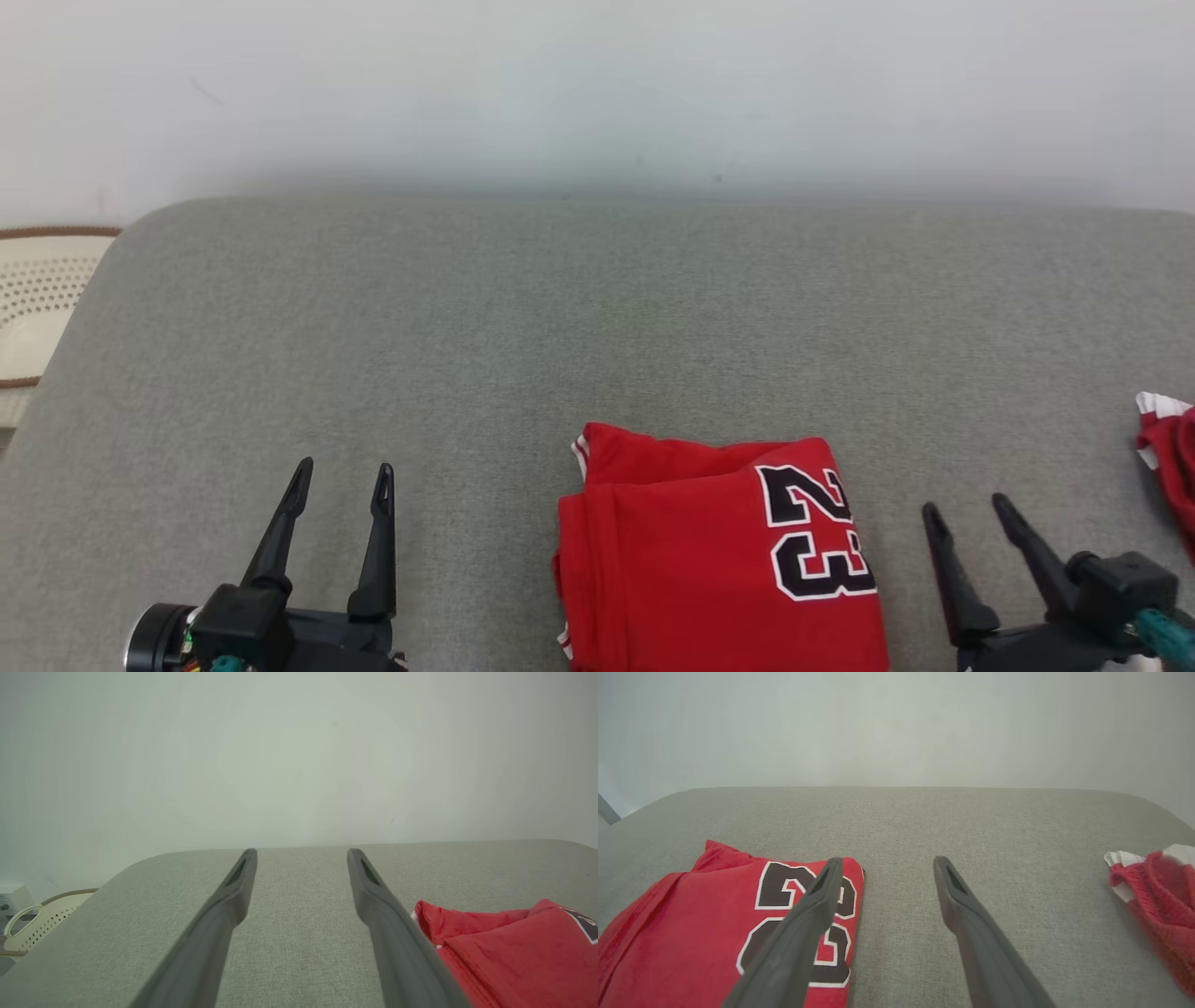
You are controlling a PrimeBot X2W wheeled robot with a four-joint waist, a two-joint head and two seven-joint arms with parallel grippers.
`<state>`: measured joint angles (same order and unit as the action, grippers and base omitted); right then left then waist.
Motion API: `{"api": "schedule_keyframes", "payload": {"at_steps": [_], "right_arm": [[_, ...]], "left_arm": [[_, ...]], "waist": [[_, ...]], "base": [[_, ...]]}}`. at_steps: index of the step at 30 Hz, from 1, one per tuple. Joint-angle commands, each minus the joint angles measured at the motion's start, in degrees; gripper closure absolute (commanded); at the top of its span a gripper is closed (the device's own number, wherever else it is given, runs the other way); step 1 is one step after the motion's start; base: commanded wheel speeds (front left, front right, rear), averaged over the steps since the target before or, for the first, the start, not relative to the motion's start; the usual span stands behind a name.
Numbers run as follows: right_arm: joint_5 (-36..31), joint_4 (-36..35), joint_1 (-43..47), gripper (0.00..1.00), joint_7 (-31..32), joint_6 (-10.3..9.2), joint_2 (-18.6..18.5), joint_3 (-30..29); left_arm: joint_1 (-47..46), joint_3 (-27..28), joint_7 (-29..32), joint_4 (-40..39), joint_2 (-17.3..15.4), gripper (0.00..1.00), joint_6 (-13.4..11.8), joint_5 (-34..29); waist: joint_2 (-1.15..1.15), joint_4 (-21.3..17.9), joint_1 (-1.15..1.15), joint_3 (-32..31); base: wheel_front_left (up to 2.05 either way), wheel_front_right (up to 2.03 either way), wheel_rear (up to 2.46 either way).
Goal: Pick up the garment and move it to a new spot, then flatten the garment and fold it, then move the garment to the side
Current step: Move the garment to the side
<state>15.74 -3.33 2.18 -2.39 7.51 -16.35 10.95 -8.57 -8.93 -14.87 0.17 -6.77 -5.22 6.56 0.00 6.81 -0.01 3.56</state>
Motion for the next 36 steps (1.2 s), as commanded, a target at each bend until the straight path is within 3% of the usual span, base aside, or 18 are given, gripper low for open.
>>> {"api": "schedule_keyframes", "payload": {"at_steps": [1,17,18,19,20,29,36], "right_arm": [[0.2,0.3,-0.5,0.00,0.4,-0.04,-0.3,0.4],[8.1,20.7,-10.9,0.00,-0.2,-0.04,-2.6,12.3],[8.6,21.5,-11.6,0.20,-0.1,-0.04,-2.7,12.9],[9.0,22.3,-12.2,0.69,-0.3,-0.04,-2.8,13.2],[9.6,23.1,-12.4,1.00,0.1,-0.04,-2.7,13.6],[9.0,22.7,-13.2,1.00,-2.2,-0.06,-4.4,12.6],[4.4,17.7,-10.8,1.00,-1.9,-0.06,-5.8,9.1]], "left_arm": [[-0.5,0.1,-0.1,0.0,0.0,0.00,-0.3,0.1],[-2.6,-0.4,-0.2,-0.3,1.5,0.00,-0.2,0.5],[-2.7,-0.4,-0.2,-0.3,1.5,0.00,-0.1,0.4],[-2.8,-0.4,-0.2,-0.4,1.6,0.00,-0.1,0.4],[-2.9,-0.3,-0.2,-0.4,1.7,0.00,-0.1,0.3],[-3.0,0.4,-0.2,-1.7,1.8,0.00,-0.4,-0.3],[-3.6,1.1,-0.2,-3.5,1.1,0.00,-0.1,-1.1]], "waist": [[0.00,1.4,0.01,1.1],[0.00,6.7,0.01,5.6],[0.00,6.8,0.01,5.7],[0.00,6.9,0.01,5.8],[0.00,7.0,0.01,5.9],[0.00,4.6,0.01,6.4],[0.00,-2.5,0.01,8.2]], "base": [[0.00,0.00,0.00],[0.00,0.00,0.00],[0.00,0.00,0.00],[0.00,0.00,0.00],[0.00,0.00,0.00],[0.00,0.00,0.00],[0.00,0.00,0.00]]}}
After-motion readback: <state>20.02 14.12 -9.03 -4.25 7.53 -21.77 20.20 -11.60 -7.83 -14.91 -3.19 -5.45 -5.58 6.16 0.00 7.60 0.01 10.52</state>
